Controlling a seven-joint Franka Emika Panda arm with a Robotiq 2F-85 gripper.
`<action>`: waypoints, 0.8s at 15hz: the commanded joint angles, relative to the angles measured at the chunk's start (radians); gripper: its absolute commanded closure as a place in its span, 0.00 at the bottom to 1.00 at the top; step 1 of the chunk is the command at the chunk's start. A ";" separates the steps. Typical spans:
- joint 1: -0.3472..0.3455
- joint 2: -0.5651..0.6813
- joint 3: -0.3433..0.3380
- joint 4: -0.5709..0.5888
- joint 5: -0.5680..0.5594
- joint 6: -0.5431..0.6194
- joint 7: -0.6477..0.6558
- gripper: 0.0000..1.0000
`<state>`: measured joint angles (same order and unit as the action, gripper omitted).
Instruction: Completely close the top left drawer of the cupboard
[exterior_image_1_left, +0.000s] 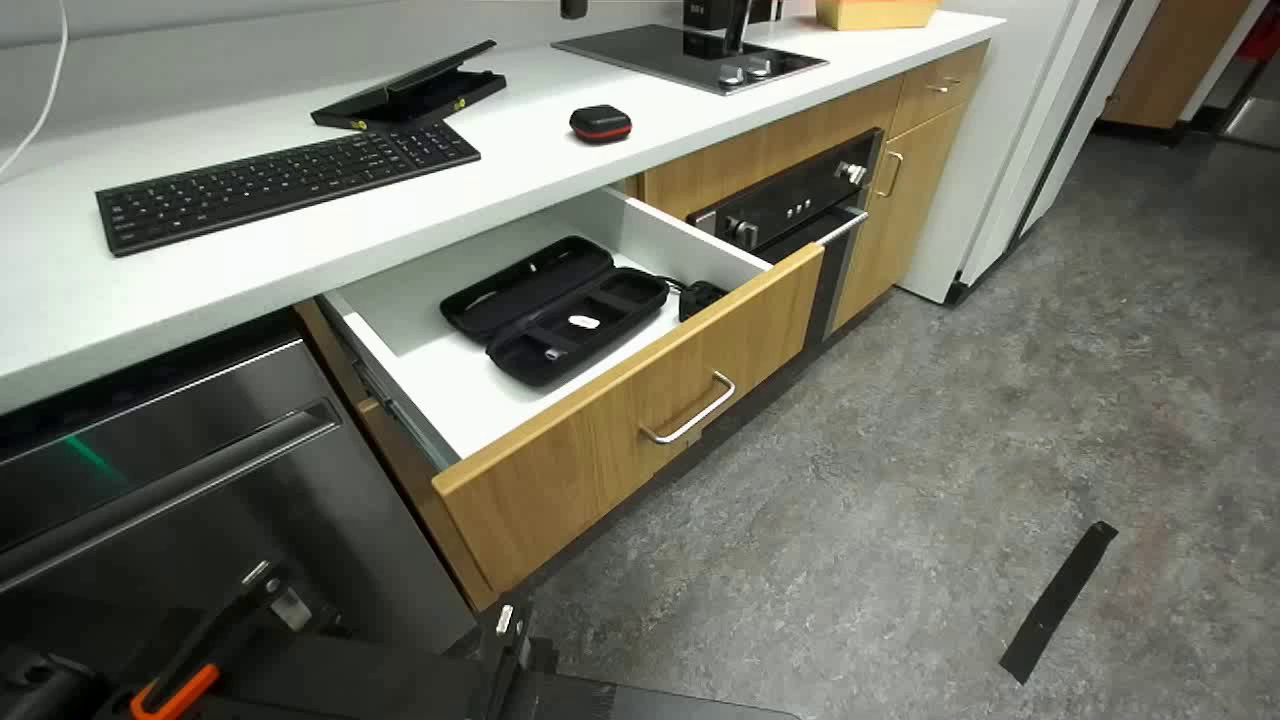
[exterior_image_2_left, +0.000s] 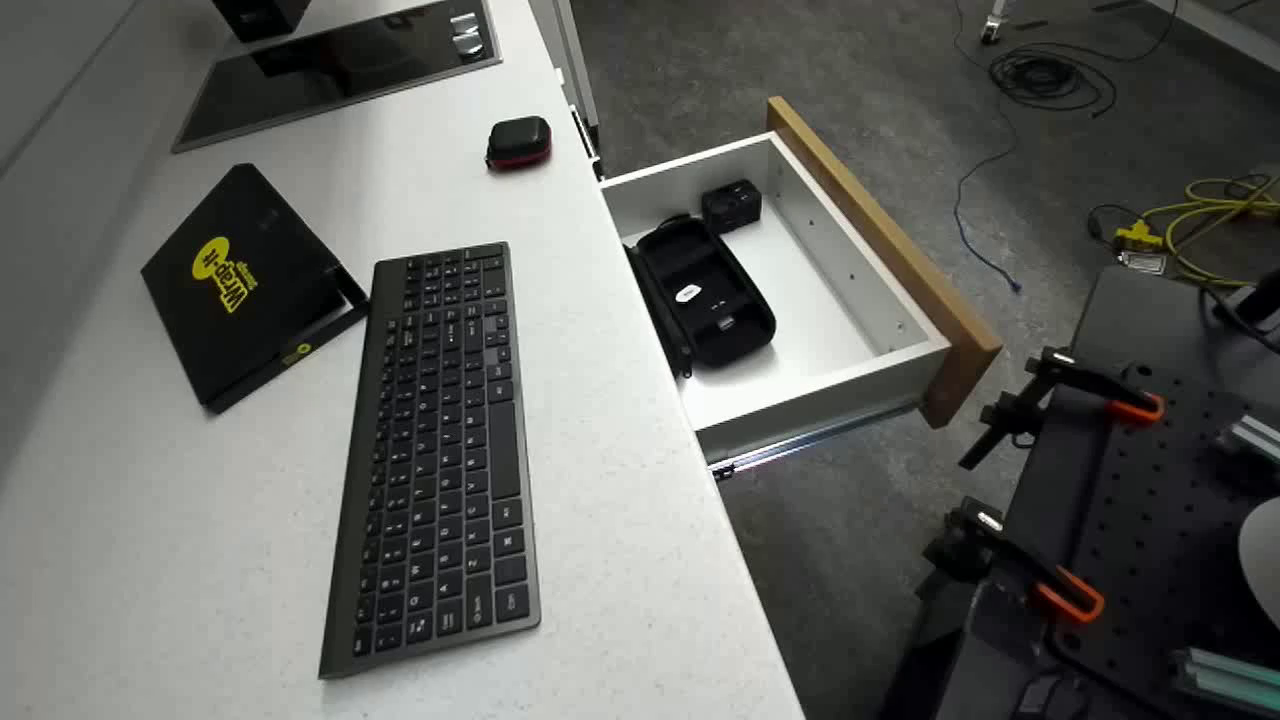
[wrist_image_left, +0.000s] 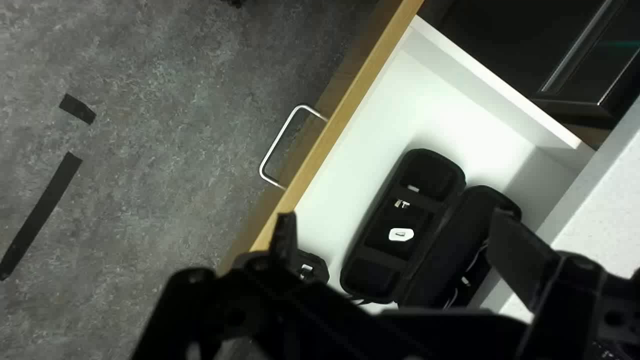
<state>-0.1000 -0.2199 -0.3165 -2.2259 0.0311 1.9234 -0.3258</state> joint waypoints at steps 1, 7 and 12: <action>-0.029 0.003 0.026 0.001 0.006 -0.002 -0.006 0.00; -0.047 0.059 0.043 -0.033 -0.046 0.117 0.063 0.00; -0.098 0.252 0.030 -0.103 -0.128 0.414 0.177 0.00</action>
<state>-0.1537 -0.0854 -0.2951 -2.3133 -0.0573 2.1973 -0.2163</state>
